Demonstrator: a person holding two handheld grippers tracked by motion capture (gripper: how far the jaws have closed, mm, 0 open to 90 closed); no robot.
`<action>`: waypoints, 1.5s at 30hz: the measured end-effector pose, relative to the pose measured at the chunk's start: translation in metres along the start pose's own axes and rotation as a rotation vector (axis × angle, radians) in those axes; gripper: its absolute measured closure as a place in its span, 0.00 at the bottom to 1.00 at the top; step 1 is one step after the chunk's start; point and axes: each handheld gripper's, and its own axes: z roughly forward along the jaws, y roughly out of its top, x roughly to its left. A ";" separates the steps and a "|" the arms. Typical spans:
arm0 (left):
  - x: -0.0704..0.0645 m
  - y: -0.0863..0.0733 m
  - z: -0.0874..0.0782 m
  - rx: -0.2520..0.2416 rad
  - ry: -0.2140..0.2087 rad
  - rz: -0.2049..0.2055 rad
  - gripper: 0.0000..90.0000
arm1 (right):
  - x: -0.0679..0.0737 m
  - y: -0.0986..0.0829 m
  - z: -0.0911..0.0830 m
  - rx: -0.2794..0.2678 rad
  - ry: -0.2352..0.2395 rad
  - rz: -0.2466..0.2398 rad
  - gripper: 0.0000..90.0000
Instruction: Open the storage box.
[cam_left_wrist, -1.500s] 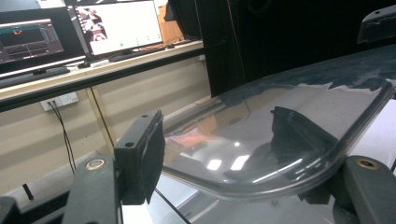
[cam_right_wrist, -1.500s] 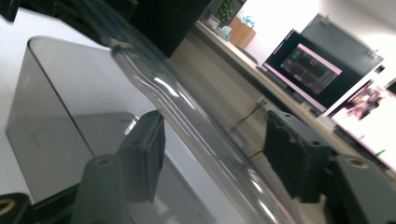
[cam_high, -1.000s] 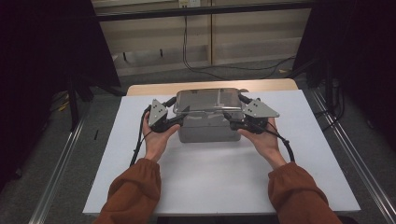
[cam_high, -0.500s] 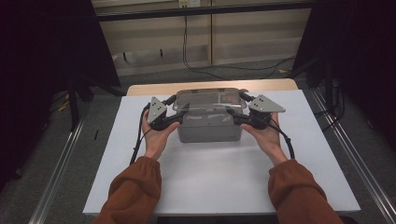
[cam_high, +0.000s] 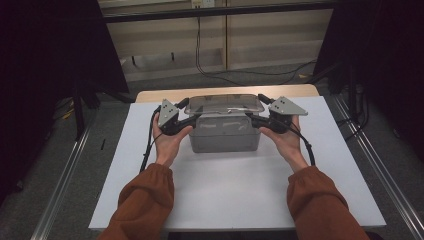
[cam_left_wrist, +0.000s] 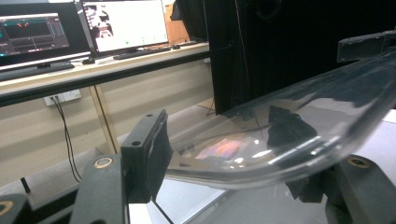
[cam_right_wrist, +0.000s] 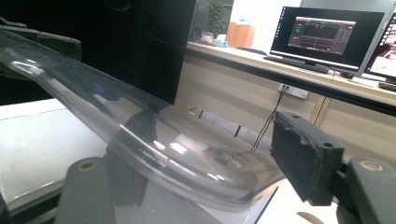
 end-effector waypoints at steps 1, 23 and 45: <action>0.001 0.000 0.000 0.005 -0.001 0.002 0.43 | -0.001 0.000 0.000 0.007 -0.001 -0.001 0.35; 0.016 0.014 0.012 -0.010 -0.008 -0.007 0.54 | -0.017 0.016 0.014 -0.007 0.047 -0.009 0.55; 0.029 0.024 0.021 -0.023 0.010 0.019 0.66 | -0.040 0.009 0.035 0.031 -0.027 -0.003 0.51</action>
